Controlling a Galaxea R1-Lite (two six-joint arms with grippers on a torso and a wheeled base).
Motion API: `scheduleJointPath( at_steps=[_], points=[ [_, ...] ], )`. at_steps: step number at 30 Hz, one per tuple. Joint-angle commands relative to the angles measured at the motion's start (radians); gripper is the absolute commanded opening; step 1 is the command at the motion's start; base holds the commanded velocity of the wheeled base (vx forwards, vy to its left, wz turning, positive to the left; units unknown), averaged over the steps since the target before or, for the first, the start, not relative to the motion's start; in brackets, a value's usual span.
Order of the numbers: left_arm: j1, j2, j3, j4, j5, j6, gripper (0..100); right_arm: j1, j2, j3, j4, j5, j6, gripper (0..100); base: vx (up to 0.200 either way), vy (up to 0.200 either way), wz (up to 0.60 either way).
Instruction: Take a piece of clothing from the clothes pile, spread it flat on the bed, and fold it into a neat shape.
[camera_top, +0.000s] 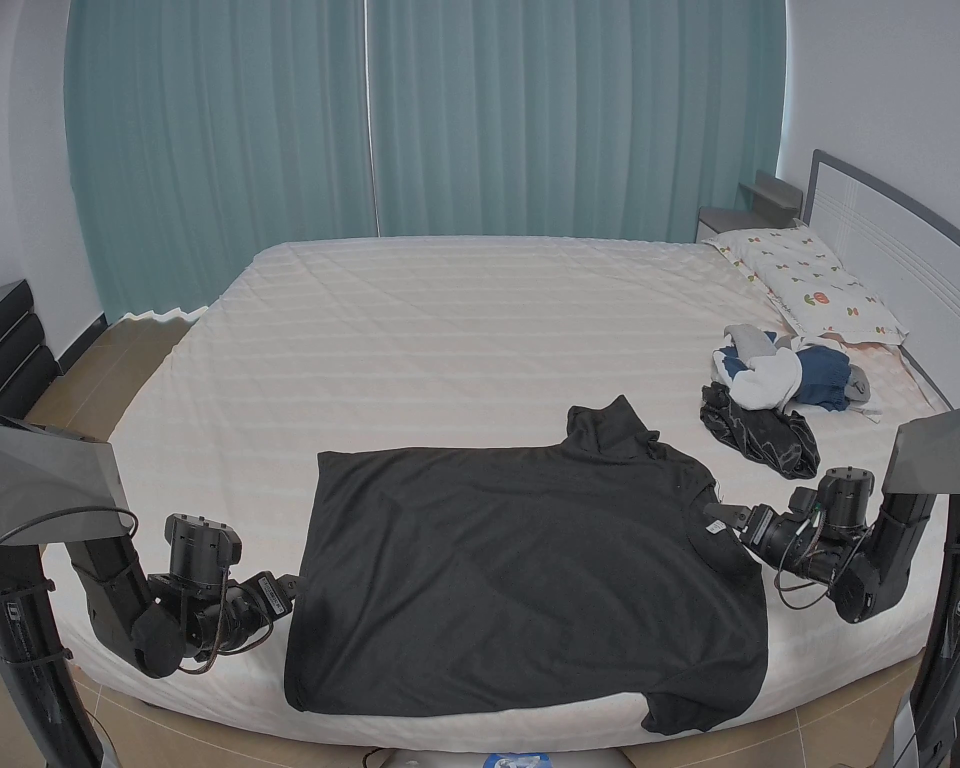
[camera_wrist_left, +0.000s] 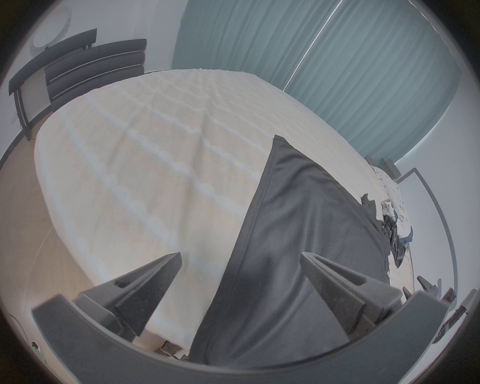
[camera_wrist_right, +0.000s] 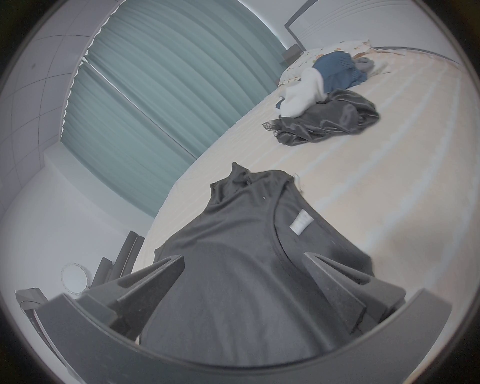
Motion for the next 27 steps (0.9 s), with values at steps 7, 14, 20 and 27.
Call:
scheduleJointPath(
  at_steps=[7,14,20,27],
  points=[
    [-0.005,0.055,-0.023,0.000,-0.008,-0.037,100,0.082,0.075,-0.596,0.537,-0.095,-0.011,100,0.000,0.000,0.00],
    [-0.005,0.076,-0.041,-0.002,-0.008,-0.050,100,0.073,0.213,-0.892,0.740,-0.106,-0.122,100,0.000,0.000,0.00],
    [-0.005,0.087,-0.043,-0.004,-0.008,-0.052,100,0.076,0.308,-1.070,0.856,-0.112,-0.171,100,0.000,0.000,0.00],
    [-0.004,0.087,-0.041,-0.004,-0.008,-0.076,100,0.096,0.435,-1.321,0.953,-0.176,-0.171,100,0.000,0.000,0.00]
  ],
)
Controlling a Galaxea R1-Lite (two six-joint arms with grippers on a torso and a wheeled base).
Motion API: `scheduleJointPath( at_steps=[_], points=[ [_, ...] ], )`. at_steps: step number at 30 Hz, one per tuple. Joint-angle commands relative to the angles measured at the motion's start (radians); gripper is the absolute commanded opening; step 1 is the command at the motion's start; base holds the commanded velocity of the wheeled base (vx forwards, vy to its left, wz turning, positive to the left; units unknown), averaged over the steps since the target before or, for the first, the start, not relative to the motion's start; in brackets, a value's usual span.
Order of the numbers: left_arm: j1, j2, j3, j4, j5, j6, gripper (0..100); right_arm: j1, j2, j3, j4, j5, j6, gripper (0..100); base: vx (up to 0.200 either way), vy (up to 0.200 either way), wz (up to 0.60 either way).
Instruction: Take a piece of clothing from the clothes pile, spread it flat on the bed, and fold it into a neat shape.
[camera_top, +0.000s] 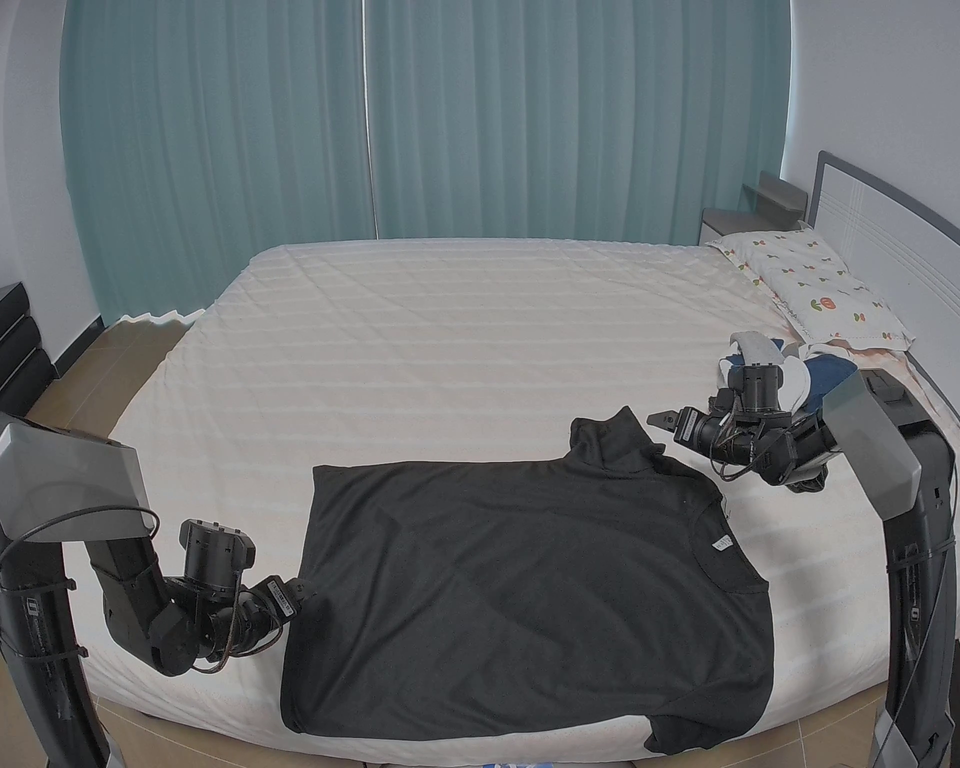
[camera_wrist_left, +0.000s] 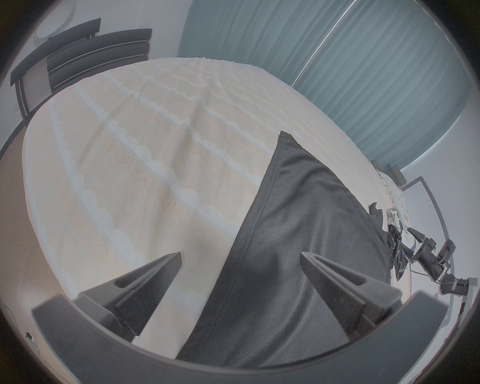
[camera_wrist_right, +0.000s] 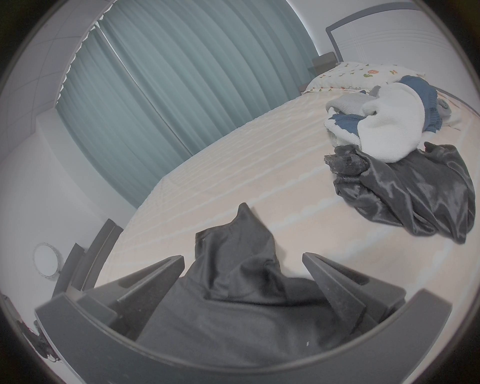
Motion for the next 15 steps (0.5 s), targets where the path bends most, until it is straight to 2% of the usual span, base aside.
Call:
scheduleJointPath(
  at_steps=[1,13,14,15],
  points=[
    [0.001,0.013,-0.002,-0.001,0.000,-0.017,100,0.019,0.161,-0.192,0.078,-0.047,-0.013,100,0.000,0.000,0.00],
    [0.004,0.013,0.001,-0.001,0.000,-0.017,100,0.039,0.272,-0.413,0.184,-0.084,-0.001,100,0.000,0.000,0.00],
    [0.004,0.014,0.001,-0.001,0.000,-0.017,100,0.039,0.292,-0.434,0.208,-0.091,0.001,0,0.000,0.000,0.00],
    [0.004,0.014,0.001,-0.001,0.000,-0.017,100,0.039,0.292,-0.434,0.208,-0.091,0.001,0,0.000,0.000,0.00]
  ],
)
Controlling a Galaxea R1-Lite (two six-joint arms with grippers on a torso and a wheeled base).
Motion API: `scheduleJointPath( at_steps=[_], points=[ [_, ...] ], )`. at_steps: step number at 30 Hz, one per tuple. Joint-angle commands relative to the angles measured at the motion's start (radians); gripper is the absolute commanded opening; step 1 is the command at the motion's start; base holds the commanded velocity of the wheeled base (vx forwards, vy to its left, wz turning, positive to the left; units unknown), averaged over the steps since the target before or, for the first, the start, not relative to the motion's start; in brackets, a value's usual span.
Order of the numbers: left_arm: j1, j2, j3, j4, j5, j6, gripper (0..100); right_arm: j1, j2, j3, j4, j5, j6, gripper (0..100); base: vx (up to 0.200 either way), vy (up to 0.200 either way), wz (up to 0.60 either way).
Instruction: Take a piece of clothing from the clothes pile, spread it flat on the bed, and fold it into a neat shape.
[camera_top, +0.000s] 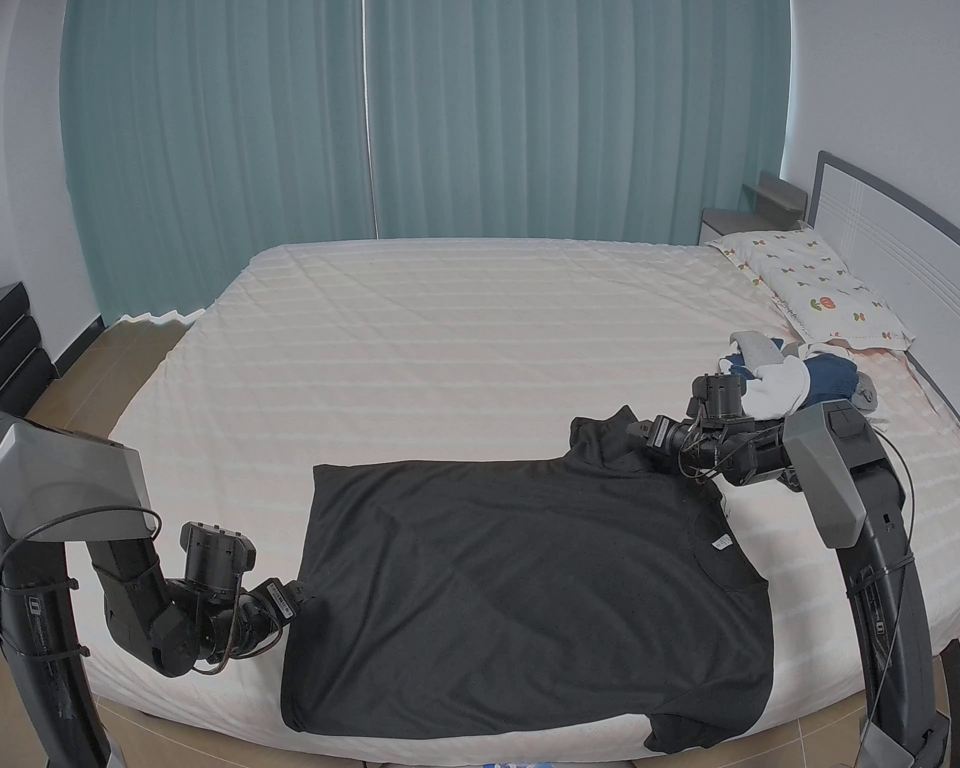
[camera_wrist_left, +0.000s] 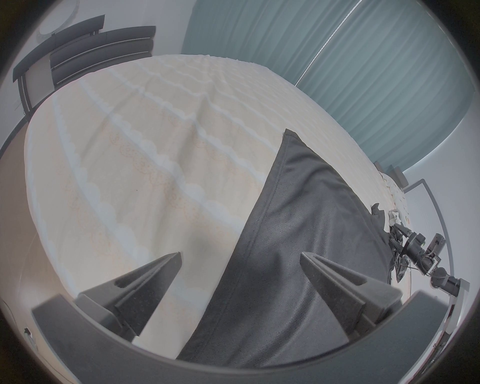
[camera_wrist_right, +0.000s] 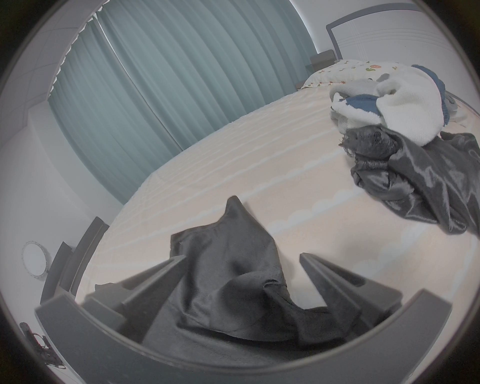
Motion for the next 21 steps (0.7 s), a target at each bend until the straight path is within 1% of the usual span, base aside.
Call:
scheduleJointPath(
  at_steps=[1,10,15,21],
  points=[
    [0.002,0.002,-0.001,0.000,0.000,0.000,100,0.005,0.064,-0.045,0.039,-0.008,0.003,0,0.000,0.000,0.00],
    [0.004,0.011,-0.001,0.000,0.000,0.000,100,-0.002,0.067,-0.045,-0.007,-0.008,0.009,0,0.000,0.000,0.00],
    [0.004,0.014,0.000,0.000,0.002,0.001,100,-0.010,0.058,-0.045,-0.081,-0.006,0.024,0,0.000,0.000,0.00],
    [0.002,0.015,0.002,0.000,0.002,0.001,100,-0.010,0.061,-0.045,-0.180,0.004,0.022,0,0.000,0.000,0.00]
  ],
)
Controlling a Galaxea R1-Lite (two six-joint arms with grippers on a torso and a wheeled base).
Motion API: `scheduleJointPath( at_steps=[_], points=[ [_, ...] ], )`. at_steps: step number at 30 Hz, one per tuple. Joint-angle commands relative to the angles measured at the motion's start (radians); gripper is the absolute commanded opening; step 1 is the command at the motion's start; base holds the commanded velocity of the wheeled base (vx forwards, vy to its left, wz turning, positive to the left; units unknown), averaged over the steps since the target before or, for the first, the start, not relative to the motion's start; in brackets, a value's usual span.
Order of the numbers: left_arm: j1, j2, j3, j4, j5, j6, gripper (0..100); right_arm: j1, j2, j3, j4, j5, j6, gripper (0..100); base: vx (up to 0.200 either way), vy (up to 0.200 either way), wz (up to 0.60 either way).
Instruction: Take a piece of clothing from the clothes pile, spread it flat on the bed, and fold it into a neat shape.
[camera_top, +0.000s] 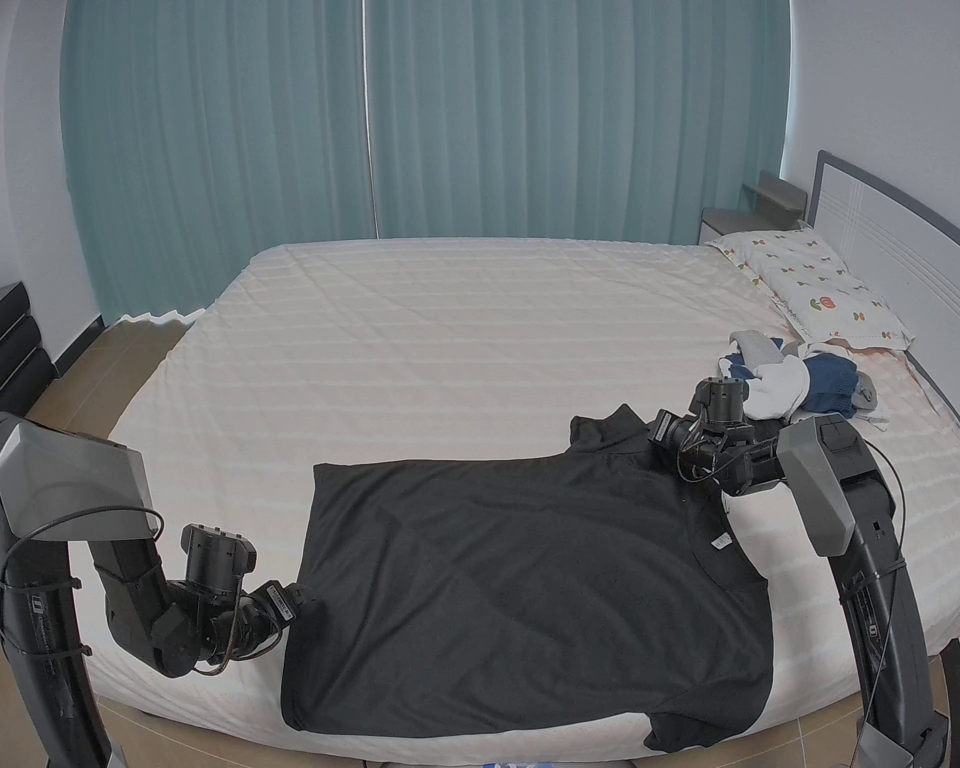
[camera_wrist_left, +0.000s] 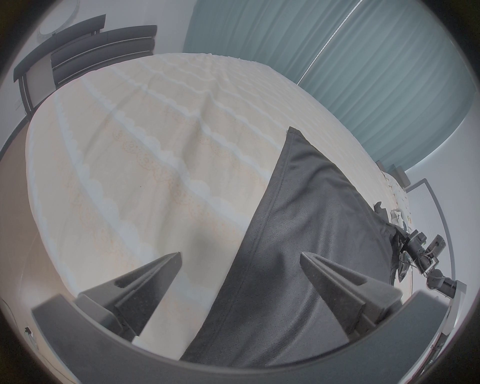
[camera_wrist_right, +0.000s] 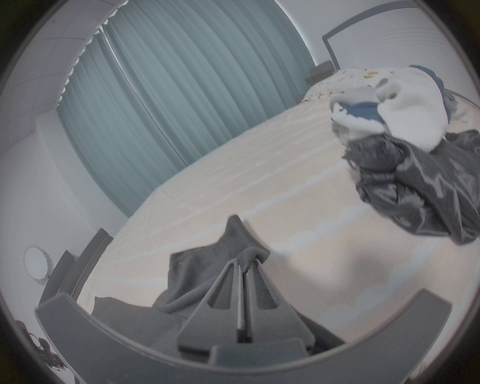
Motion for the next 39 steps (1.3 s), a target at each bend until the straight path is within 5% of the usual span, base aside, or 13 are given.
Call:
scheduleJointPath(
  at_steps=[1,19,20,32,39],
  points=[
    [-0.001,0.004,0.001,0.000,0.001,0.000,100,0.000,-0.003,0.001,-0.027,0.004,-0.001,0,0.000,0.000,0.00],
    [-0.004,0.013,0.003,0.000,0.001,0.000,100,-0.007,0.023,0.001,-0.125,0.020,-0.012,0,0.000,0.000,0.00],
    [-0.004,0.013,0.001,0.000,0.001,0.000,100,-0.009,0.026,0.001,-0.126,0.020,-0.012,100,0.000,0.000,0.00],
    [-0.004,0.017,0.003,-0.001,0.001,0.000,100,-0.053,-0.023,0.001,-0.083,0.018,-0.001,100,0.000,0.000,0.00],
    [-0.004,0.017,0.003,-0.001,0.001,-0.002,100,-0.082,-0.067,0.151,-0.091,0.049,-0.006,100,0.000,0.000,0.00]
  ],
)
